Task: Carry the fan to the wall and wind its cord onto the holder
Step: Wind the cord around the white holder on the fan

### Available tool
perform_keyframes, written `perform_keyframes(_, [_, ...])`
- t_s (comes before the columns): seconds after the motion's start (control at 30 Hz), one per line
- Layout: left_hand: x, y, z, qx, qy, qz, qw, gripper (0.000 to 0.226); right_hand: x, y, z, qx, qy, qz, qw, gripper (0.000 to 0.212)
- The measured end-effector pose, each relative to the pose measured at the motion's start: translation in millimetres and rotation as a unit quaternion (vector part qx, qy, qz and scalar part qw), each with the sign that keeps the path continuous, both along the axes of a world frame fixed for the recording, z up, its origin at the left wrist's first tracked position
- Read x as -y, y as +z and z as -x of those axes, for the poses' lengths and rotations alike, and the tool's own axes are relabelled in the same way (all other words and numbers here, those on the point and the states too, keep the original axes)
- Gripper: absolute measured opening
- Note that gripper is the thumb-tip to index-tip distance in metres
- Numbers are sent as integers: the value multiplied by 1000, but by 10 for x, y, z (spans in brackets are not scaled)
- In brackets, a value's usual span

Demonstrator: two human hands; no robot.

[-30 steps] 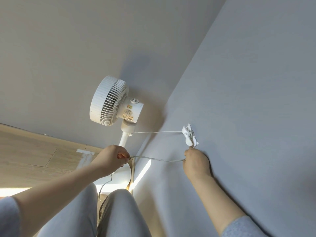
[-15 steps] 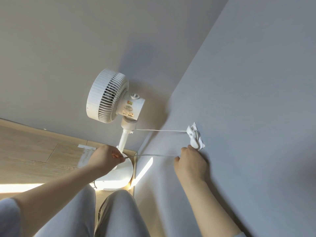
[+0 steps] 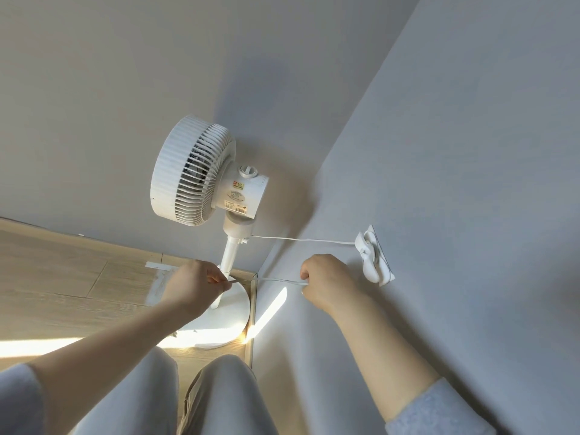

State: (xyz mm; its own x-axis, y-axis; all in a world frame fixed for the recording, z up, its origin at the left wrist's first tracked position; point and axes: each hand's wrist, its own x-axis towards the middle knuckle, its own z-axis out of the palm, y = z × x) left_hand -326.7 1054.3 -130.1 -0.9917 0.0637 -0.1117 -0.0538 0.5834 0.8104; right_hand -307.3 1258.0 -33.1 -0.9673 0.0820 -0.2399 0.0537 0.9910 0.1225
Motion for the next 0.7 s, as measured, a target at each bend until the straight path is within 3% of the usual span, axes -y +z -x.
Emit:
perform_keyframes(0.1, [-56,-21,6,1,-15,-4,1000,9,13,-19,119,12,7,-40,999,29])
perform_keyframes(0.2, [-107,-29,11,7,-54,-16,998,6,-12,-34,243,29,-3,-87,996,21])
perform_keyframes(0.4, [-301,-94,9,49,-145,-54,987,16,26,49,432,4,-33,-132,991,27])
perform_keyframes(0.7, [-301,-86,238,21,-114,-107,987,26,-145,347,832,-44,-36,-59,997,35])
